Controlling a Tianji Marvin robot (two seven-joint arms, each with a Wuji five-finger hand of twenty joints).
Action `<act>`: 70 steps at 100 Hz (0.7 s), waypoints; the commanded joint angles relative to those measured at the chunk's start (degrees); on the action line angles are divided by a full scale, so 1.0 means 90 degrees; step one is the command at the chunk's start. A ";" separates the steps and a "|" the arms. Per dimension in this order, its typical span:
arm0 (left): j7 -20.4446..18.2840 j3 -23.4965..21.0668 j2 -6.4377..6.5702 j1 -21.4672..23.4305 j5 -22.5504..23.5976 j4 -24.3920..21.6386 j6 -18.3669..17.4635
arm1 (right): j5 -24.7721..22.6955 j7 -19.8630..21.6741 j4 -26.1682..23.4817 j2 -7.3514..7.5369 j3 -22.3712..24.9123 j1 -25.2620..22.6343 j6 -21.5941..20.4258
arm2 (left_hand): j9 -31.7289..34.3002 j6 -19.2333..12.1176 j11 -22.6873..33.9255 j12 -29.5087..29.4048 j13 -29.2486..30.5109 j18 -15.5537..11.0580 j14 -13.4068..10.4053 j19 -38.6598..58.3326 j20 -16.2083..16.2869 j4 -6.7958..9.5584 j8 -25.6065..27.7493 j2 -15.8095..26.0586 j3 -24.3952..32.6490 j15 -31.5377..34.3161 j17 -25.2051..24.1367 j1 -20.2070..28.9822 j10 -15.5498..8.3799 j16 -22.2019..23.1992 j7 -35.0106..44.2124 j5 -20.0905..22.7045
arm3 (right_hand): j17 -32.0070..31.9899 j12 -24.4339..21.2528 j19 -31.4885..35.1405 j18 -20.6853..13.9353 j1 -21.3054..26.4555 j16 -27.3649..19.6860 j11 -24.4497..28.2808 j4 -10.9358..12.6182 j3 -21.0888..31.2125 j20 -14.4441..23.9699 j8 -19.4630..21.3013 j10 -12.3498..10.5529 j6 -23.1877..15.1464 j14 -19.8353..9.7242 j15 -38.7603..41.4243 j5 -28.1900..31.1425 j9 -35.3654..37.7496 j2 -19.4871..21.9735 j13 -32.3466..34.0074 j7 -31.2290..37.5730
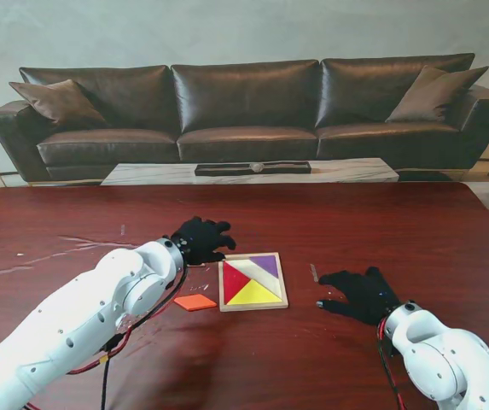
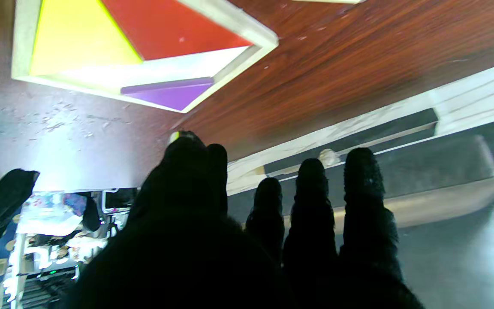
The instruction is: Assemble the tangram pieces into a square
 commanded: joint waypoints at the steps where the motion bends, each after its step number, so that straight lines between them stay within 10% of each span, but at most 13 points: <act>1: -0.0069 -0.0117 0.0166 0.0202 0.0020 -0.0135 0.0086 | 0.0059 0.0043 0.0011 0.0033 0.0000 0.0045 -0.0150 | -0.0239 0.0067 -0.0156 -0.0064 -0.0203 0.0199 0.0139 -0.0256 -0.0234 0.0327 -0.0033 0.0350 -0.0105 -0.0246 -0.0139 -0.0031 0.0101 -0.0171 -0.0129 -0.0141 | -0.0074 -0.0044 0.0000 0.0108 -0.0204 0.0021 -0.0091 0.0165 -0.0021 -0.0067 -0.0035 -0.0085 -0.0076 -0.0078 -0.0102 -0.0243 -0.0027 0.0219 -0.0219 -0.0072; 70: -0.1018 -0.2480 0.0341 0.2409 0.0892 -0.1456 0.0464 | 0.1485 0.0684 0.1074 0.0154 -0.0013 0.1117 -0.1831 | -0.0472 0.0461 -0.0476 -0.0119 -0.0785 0.0357 0.0287 -0.1200 -0.0951 0.0380 -0.0289 0.0474 -0.0259 -0.0734 -0.0663 -0.0448 0.0202 -0.0610 -0.0812 -0.0658 | -0.0379 -0.0144 -0.0764 -0.0594 -0.0493 -0.0315 -0.0278 0.0169 -0.0019 -0.0482 -0.0015 -0.0463 -0.0244 -0.0249 -0.0549 -0.0517 -0.0725 0.0410 -0.1184 -0.0126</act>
